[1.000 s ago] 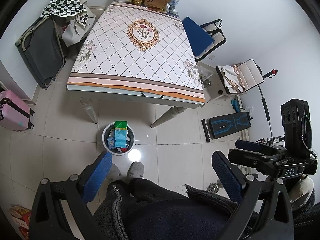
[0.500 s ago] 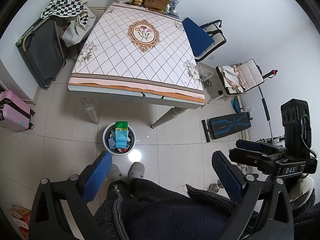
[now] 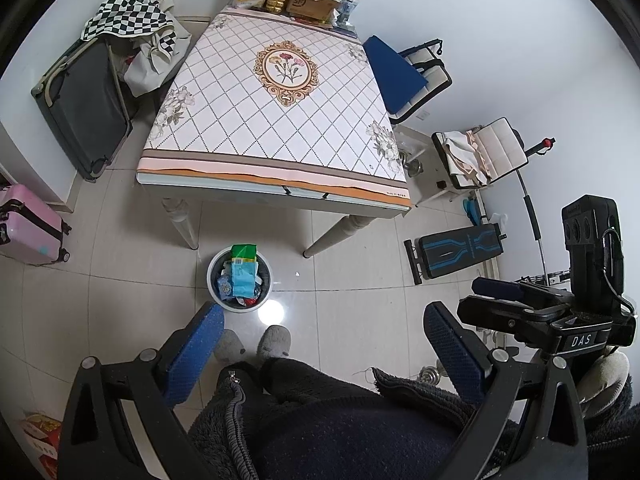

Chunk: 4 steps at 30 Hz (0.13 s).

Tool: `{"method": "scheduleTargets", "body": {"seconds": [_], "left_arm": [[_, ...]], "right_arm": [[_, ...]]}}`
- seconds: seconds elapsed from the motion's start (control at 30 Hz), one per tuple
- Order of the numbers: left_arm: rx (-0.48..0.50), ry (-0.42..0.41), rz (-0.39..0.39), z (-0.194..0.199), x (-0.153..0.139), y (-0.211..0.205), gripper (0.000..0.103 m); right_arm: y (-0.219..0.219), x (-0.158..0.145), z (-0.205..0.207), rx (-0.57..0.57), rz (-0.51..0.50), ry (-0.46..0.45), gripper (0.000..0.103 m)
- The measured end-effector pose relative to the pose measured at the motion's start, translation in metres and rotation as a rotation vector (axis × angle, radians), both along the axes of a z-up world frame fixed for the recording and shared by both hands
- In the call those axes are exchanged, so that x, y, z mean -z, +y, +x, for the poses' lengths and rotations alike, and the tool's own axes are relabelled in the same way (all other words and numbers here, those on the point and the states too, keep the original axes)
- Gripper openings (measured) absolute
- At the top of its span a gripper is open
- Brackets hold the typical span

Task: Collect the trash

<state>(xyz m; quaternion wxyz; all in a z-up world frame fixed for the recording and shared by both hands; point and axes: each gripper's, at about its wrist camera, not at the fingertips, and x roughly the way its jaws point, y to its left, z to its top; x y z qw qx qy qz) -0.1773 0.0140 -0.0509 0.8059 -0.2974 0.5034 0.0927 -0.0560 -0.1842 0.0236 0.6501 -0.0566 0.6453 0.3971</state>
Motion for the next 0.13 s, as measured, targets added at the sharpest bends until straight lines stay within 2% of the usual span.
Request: {"method": "scheduleTargets", "body": {"seconds": [0.13], "left_arm": [[0.004,0.0,-0.002,-0.0006,0.0003,0.0003,0.102]], "right_arm": [[-0.0005,0.0004,0.0004,-0.005,-0.002,0.002,0.103]]}}
